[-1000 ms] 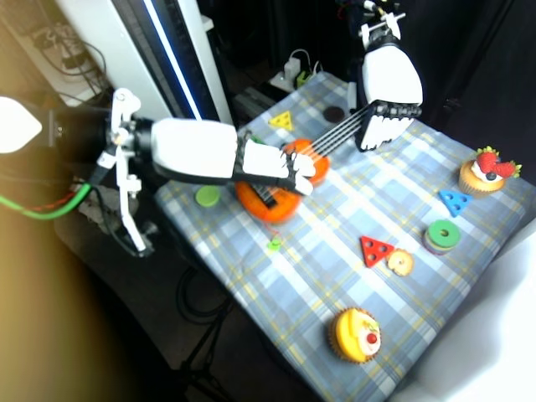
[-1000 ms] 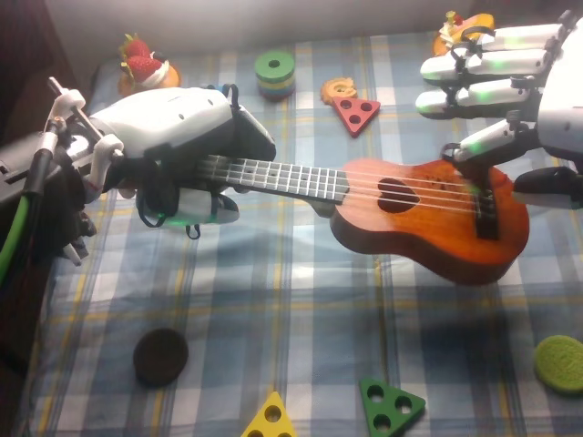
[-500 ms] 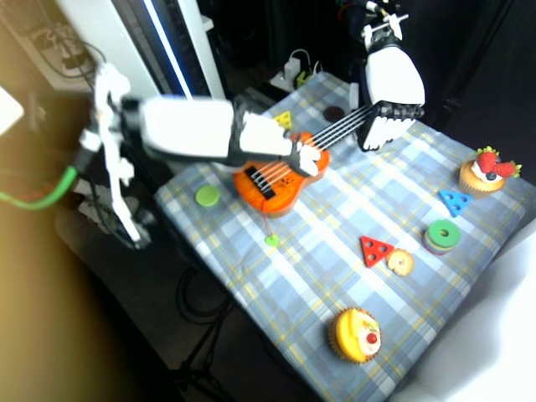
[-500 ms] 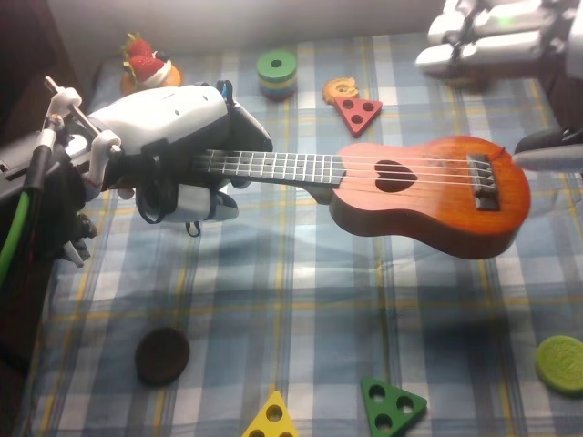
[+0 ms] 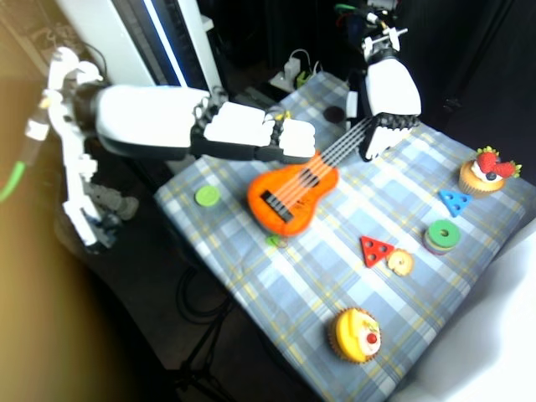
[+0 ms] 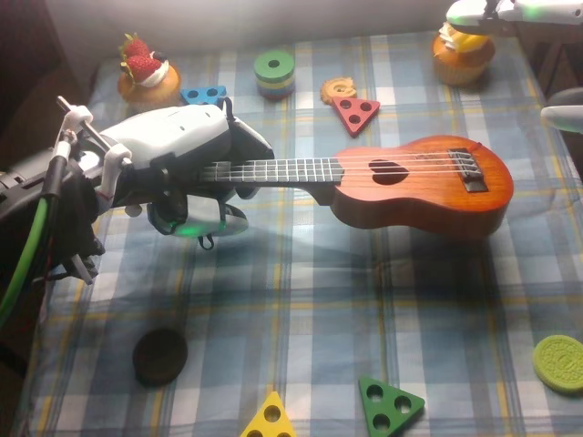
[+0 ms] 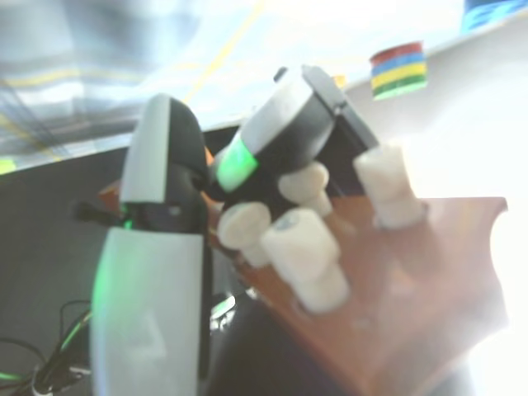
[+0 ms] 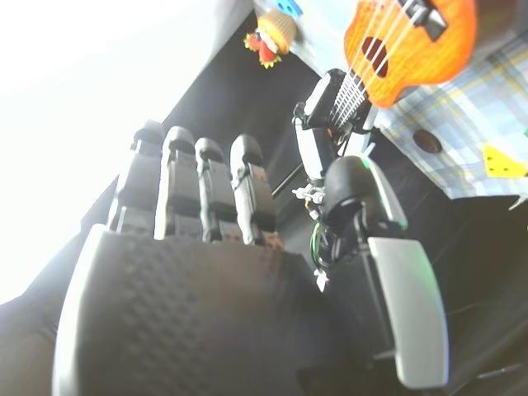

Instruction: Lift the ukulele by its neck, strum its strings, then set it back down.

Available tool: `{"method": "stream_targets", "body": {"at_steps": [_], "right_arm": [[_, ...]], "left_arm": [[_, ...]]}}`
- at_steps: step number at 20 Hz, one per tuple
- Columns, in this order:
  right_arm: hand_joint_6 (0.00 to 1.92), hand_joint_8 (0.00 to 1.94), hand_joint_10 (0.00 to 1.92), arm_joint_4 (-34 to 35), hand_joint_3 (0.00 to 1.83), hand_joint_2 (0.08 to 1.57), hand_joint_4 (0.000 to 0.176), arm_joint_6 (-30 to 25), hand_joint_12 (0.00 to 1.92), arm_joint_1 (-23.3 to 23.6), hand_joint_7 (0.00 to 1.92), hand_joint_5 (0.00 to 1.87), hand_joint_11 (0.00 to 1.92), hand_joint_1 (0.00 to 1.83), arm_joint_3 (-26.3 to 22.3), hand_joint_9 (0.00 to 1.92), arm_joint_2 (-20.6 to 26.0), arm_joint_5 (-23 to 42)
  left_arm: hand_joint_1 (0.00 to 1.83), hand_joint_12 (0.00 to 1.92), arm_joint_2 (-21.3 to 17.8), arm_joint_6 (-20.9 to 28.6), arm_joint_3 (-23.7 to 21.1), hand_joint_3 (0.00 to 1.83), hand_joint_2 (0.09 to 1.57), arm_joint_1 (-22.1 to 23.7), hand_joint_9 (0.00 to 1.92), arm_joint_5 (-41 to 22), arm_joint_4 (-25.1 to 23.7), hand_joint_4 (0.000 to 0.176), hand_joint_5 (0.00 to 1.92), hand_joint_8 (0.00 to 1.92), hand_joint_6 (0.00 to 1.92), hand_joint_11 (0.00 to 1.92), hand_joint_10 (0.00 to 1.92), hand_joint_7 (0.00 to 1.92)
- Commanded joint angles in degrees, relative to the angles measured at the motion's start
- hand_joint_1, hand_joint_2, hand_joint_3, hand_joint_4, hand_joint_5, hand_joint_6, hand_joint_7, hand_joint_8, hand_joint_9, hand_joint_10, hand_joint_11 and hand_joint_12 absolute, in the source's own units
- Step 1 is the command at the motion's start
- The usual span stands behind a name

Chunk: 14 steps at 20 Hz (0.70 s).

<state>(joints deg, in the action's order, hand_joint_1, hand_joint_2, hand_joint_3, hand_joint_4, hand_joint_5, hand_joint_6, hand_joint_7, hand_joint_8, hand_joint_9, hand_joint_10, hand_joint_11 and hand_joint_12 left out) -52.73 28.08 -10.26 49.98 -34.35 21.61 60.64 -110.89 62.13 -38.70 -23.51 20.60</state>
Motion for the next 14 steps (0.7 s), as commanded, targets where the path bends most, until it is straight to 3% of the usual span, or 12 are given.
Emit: {"method": "stream_targets", "body": {"at_steps": [1, 2, 3, 4, 5, 6, 8, 10, 11, 12, 13, 14], "right_arm": [[0.0, 0.0, 0.0, 2.2, 0.0, 1.37, 0.008, 0.2, 0.0, 0.8, 0.0, 0.14, 0.0, 0.34, -0.1, 0.0, 0.5, 4.0], [0.0, 0.0, 0.0, 2.3, 0.0, 1.37, 0.006, 0.2, 0.0, 0.8, 0.0, 0.14, 0.0, 0.35, -0.1, 0.0, 0.5, 4.0], [0.0, 0.0, 0.0, 2.4, 0.0, 1.37, 0.006, 0.2, 0.0, 0.8, 0.0, 0.14, 0.0, 0.35, -0.1, 0.0, 0.5, 4.0], [0.0, 0.0, 0.0, 2.4, 0.0, 1.37, 0.0, 0.2, 0.0, 0.8, 0.0, 0.15, 0.0, 0.37, -0.1, 0.0, 0.6, 4.0], [0.0, 0.0, 0.0, 2.4, 0.0, 1.38, 0.0, 0.2, 0.0, 0.8, 0.0, 0.15, 0.0, 0.35, -0.1, 0.0, 0.6, 4.0], [0.0, 0.0, 0.0, 2.5, 0.0, 1.38, 0.0, 0.2, 0.0, 0.8, 0.0, 0.15, 0.0, 0.35, -0.1, 0.0, 0.6, 4.0], [0.0, 0.0, 0.0, 2.5, 0.0, 1.37, 0.003, 0.2, 0.0, 0.8, 0.0, 0.16, 0.0, 0.42, -0.1, 0.0, 0.6, 4.0], [0.01, 0.0, 0.0, 2.6, 0.0, 1.37, 0.01, 0.2, 0.0, 0.8, 0.0, 0.17, 0.0, 0.44, -0.1, 0.0, 0.7, 4.1], [0.0, 0.0, 0.0, 2.7, 0.0, 1.37, 0.008, 0.2, 0.0, 0.8, 0.0, 0.16, 0.0, 0.44, -0.1, 0.0, 0.8, 4.1], [0.0, 0.0, 0.0, 2.8, 0.0, 1.37, 0.008, 0.2, 0.0, 0.8, 0.0, 0.16, 0.0, 0.44, -0.2, 0.0, 0.9, 4.1], [0.0, 0.0, 0.0, 2.9, 0.0, 1.37, 0.014, 0.2, 0.0, 0.8, 0.0, 0.16, 0.0, 0.47, -0.2, 0.0, 1.0, 4.1], [0.0, 0.0, 0.0, 3.0, 0.0, 1.38, 0.015, 0.2, 0.0, 0.8, 0.0, 0.14, 0.0, 0.46, -0.3, 0.0, 1.1, 4.2]], "left_arm": [[1.26, 1.92, 0.3, 0.5, 0.0, 0.0, 1.2, 0.5, 1.3, -6.5, 0.0, 0.0, 0.8, 1.92, 1.92, 1.47, 1.92, 1.07], [1.3, 1.92, 0.3, 0.4, 0.0, 0.0, 1.17, 0.5, 1.18, -6.5, -0.1, 0.0, 0.74, 1.92, 1.92, 1.29, 1.92, 0.94], [1.3, 1.92, 0.3, 0.3, -0.1, 0.0, 1.17, 0.5, 1.18, -6.5, -0.1, 0.0, 0.74, 1.92, 1.92, 1.29, 1.92, 0.94], [1.27, 1.92, 0.2, 0.0, -0.2, 0.0, 1.17, 0.5, 1.07, -6.5, -0.1, 0.0, 0.66, 1.92, 1.92, 1.11, 1.92, 0.83], [1.11, 1.92, 0.1, -0.1, -0.3, 0.03, 1.24, 0.5, 0.93, -6.5, -0.2, 0.0, 0.68, 1.92, 1.56, 0.94, 1.92, 0.7], [1.13, 1.92, 0.1, -0.1, -0.4, 0.07, 1.28, 0.5, 0.81, -6.6, -0.4, 0.0, 0.61, 1.82, 1.45, 0.83, 1.92, 0.66], [1.07, 1.92, 0.1, -0.1, -0.5, 0.0, 1.39, 0.5, 0.31, -6.7, -0.7, 0.0, 0.52, 1.92, 1.5, 0.34, 1.92, 0.51], [1.06, 1.92, 0.0, -0.1, -0.7, 0.0, 1.39, 0.5, 0.26, -6.7, -1.0, 0.0, 0.52, 1.9, 1.51, 0.3, 1.92, 0.5], [0.87, 1.92, 0.0, -0.1, -0.8, 0.0, 1.38, 0.5, 0.16, -6.7, -1.1, 0.0, 0.51, 1.58, 1.67, 0.17, 1.88, 0.17], [0.87, 1.92, -0.2, -0.1, -0.9, 0.0, 1.38, 0.5, 0.16, -6.9, -1.1, 0.0, 0.51, 1.58, 1.67, 0.17, 1.88, 0.17], [0.95, 1.92, -0.5, -0.1, -1.2, 0.0, 1.29, 0.4, 0.14, -7.2, -1.1, 0.0, 0.26, 1.39, 1.12, 0.13, 1.8, 0.17], [0.93, 1.92, -0.8, -0.1, -1.4, 0.0, 1.26, 0.3, 0.07, -7.5, -1.2, 0.0, 0.19, 1.12, 0.82, 0.03, 1.61, 0.14]]}}
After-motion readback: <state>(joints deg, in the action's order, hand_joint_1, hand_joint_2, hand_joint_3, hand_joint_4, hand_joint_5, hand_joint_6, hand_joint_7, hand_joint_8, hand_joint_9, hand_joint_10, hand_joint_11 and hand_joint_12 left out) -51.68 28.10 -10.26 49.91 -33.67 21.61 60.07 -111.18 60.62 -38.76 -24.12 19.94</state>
